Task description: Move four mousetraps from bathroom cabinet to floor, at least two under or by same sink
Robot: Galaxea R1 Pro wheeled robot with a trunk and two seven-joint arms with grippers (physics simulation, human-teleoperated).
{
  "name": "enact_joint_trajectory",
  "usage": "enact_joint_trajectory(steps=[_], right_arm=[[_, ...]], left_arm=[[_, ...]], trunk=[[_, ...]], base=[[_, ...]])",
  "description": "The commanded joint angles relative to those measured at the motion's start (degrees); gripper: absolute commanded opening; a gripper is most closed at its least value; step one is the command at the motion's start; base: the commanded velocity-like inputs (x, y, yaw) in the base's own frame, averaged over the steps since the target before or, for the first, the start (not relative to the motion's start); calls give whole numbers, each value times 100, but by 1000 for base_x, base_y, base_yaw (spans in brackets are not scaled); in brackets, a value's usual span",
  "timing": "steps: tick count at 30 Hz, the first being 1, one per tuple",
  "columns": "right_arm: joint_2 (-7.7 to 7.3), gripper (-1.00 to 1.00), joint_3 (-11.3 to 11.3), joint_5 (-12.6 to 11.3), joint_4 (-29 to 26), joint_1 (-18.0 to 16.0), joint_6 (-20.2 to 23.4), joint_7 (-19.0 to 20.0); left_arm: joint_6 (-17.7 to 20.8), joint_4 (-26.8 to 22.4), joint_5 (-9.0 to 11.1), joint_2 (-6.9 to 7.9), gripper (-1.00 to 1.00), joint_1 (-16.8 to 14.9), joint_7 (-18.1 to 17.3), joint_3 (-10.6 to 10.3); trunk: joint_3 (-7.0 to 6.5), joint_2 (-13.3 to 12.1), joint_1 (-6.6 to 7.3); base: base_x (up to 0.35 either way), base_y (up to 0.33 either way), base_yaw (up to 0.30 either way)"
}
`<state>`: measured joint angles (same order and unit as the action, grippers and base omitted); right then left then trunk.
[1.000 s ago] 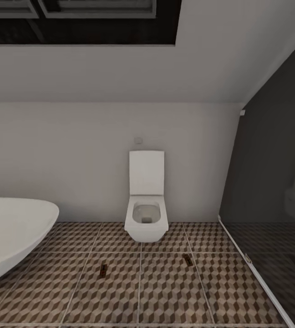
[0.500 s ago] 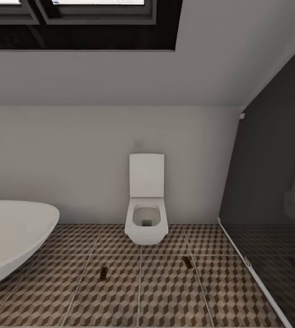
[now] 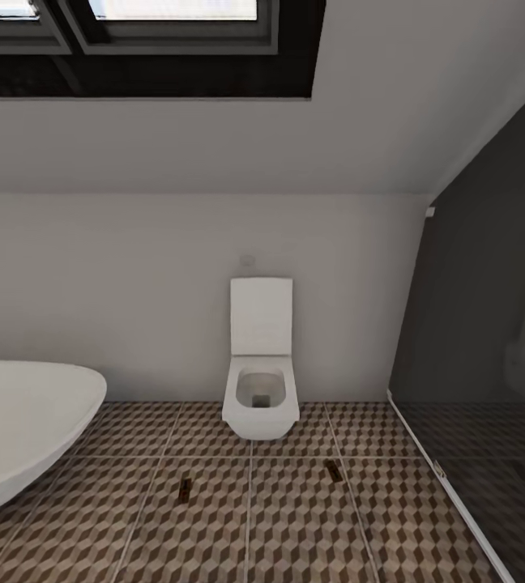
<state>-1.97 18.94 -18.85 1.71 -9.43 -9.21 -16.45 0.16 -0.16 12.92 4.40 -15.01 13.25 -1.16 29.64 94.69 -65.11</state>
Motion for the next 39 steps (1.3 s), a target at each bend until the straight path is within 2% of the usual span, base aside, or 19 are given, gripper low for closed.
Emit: enact_joint_trajectory(steps=[1, 6, 13, 20, 30, 39], right_arm=[[26, 100, 48, -54, 17, 11, -38, 2], [116, 100, 43, -60, 15, 59, -49, 2], [158, 100, 40, -65, 19, 76, -54, 3], [167, 100, 40, -65, 20, 87, -55, 112], [144, 100, 33, -81, 21, 90, -51, 564], [143, 100, 31, -83, 21, 91, -51, 652]], left_arm=[[2, -2, 37, -15, 100, 17, 11, -16], [2, -2, 36, -52, 100, 108, 11, -16], [-5, -2, 35, -66, 100, 216, 11, -16], [-114, -2, 36, -69, 100, 304, 11, -16], [-402, 3, 43, -71, 100, 337, 11, -16], [-444, -1, 44, -71, 100, 340, 11, -16]], trunk=[[-13, -39, 23], [-103, -239, 133], [-228, -520, 287], [-354, -801, 441], [-533, -1202, 660], [-695, -1563, 858]], base=[[0, 0, 0], [0, 0, 0], [0, 0, 0], [0, 0, 0], [0, 0, 0], [0, 0, 0]])
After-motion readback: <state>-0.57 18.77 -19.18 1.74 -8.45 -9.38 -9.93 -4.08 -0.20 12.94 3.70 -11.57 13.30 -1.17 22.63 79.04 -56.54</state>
